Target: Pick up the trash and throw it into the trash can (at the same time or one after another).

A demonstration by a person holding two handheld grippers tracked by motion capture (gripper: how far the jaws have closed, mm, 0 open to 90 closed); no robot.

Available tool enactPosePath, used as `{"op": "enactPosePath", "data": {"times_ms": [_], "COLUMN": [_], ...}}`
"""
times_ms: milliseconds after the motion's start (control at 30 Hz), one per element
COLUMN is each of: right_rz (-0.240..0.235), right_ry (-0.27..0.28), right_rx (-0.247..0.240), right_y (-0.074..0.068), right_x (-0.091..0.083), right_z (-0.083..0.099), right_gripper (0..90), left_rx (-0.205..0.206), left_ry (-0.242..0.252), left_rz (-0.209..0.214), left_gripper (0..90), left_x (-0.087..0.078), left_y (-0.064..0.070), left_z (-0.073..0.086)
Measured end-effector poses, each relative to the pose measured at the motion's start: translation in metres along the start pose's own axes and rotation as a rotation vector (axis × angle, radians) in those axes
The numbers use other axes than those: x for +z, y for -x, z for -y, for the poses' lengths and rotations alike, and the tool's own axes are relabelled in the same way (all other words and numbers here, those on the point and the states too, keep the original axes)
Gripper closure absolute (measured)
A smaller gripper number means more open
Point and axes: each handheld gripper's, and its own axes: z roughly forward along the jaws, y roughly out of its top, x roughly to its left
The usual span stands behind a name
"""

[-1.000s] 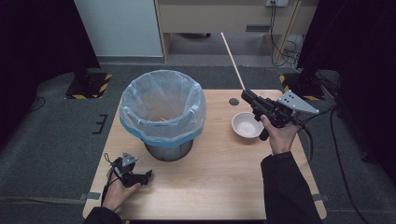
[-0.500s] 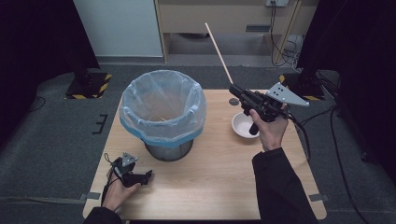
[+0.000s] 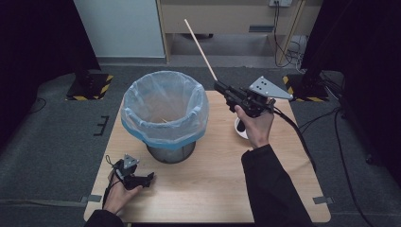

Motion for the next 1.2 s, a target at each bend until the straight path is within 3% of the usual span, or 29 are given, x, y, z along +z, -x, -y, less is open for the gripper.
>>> {"op": "enactPosePath", "data": {"times_ms": [300,467,833,1200], "right_rz": [-0.015,-0.026,-0.061,-0.096], "right_ry": [-0.003,-0.027,-0.038,-0.124], "right_rx": [0.033,0.008,0.026,0.018], "right_y": [0.0,-0.003,-0.013,-0.03], "right_x": [0.013,0.021,0.042,0.072], "right_z": [0.005,0.001,-0.001,0.011], "right_gripper": [86.1,86.2,86.1,86.0], "left_rx": [0.0,0.002,0.003,0.002], "left_ry": [0.0,0.0,0.0,0.002], "left_rz": [0.0,0.001,0.002,0.003], "left_gripper": [0.0,0.0,0.0,0.0], "left_x": [0.0,0.0,0.0,0.0], "left_y": [0.0,0.0,0.0,0.0], "left_z": [0.0,0.0,0.0,0.0]}}
